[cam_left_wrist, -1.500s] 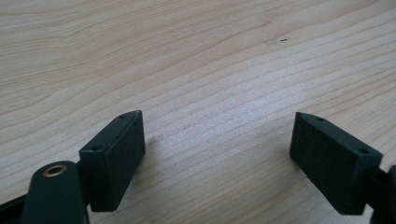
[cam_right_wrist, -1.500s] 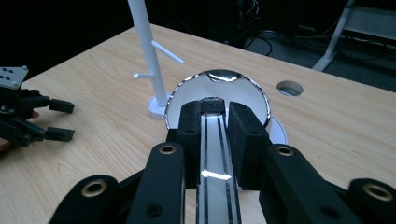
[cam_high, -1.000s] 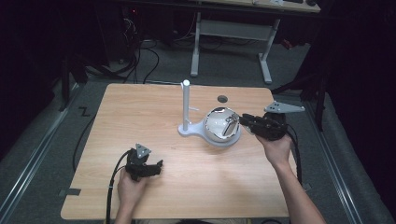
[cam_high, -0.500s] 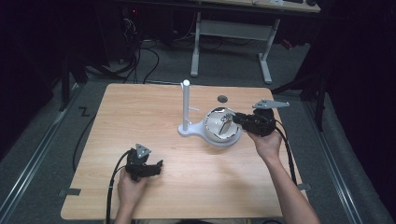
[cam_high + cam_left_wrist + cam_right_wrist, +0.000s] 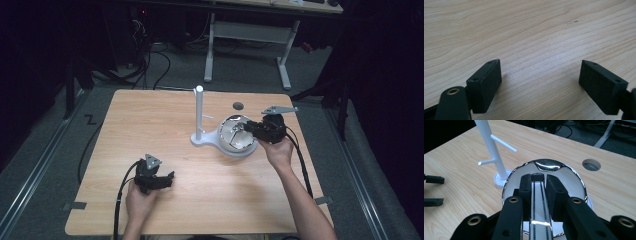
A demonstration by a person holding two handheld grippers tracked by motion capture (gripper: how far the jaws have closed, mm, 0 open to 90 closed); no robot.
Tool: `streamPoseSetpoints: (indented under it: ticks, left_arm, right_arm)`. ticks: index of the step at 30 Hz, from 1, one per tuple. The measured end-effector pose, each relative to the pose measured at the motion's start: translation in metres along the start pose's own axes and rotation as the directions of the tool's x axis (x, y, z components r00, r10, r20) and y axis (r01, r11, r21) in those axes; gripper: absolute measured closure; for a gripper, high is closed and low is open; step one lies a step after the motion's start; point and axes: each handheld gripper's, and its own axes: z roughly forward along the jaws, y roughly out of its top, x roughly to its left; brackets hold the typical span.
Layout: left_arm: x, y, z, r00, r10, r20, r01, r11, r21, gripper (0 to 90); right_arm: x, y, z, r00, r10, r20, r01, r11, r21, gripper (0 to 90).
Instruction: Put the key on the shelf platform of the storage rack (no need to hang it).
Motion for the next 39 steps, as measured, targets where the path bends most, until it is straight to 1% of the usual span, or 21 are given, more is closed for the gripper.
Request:
streamPoseSetpoints:
  ticks: [8,12,19,23,25,26,28,34,36,39]
  left_arm:
    - [0.0,0.0,0.0,1.0,0.0,0.0,0.0,1.0,0.0,18.8]
    - [0.0,0.0,0.0,1.0,0.0,0.0,0.0,1.0,0.0,18.8]
    - [0.0,0.0,0.0,1.0,0.001,0.0,-0.001,1.0,0.0,18.7]
    - [0.0,0.0,0.0,1.0,0.002,0.0,-0.002,1.0,0.0,18.7]
    - [0.0,0.0,0.0,1.0,0.002,0.0,-0.002,1.0,0.0,18.6]
    - [0.0,0.0,0.0,1.0,0.002,0.0,-0.002,1.0,0.0,18.6]
    - [0.0,0.0,0.0,1.0,0.002,0.0,-0.002,1.0,0.0,18.6]
    - [0.0,0.0,0.0,1.0,0.002,0.0,-0.002,1.0,0.0,18.6]
    - [0.0,0.0,0.0,1.0,0.002,0.0,-0.002,1.0,0.0,18.6]
    - [0.0,0.0,0.0,1.0,0.002,-0.001,-0.002,1.0,0.0,18.6]
  right_arm:
    - [0.0,-0.004,0.017,0.9999,0.008,-0.007,-0.008,1.0,0.017,76.1]
    - [0.001,-0.006,0.024,1.0,-0.005,0.002,0.005,0.999,0.035,76.1]
    - [-0.001,-0.01,0.034,0.9999,0.011,0.006,-0.011,0.998,0.055,76.0]
    - [0.0,-0.013,0.041,0.9999,-0.005,0.014,0.004,0.998,0.07,76.0]
    - [-0.001,-0.015,0.044,0.9999,0.001,0.017,-0.003,0.997,0.08,76.0]
    - [-0.001,-0.015,0.046,0.9998,0.001,0.018,-0.002,0.997,0.077,76.0]
    - [-0.002,-0.015,0.047,0.9998,0.015,0.013,-0.016,0.997,0.075,76.0]
    - [-0.003,-0.017,0.054,0.9997,0.012,0.02,-0.014,0.996,0.087,76.0]
    - [-0.004,-0.017,0.057,0.9996,0.02,0.022,-0.022,0.996,0.086,75.9]
    - [-0.006,-0.019,0.062,0.9993,0.025,0.029,-0.028,0.994,0.101,75.7]
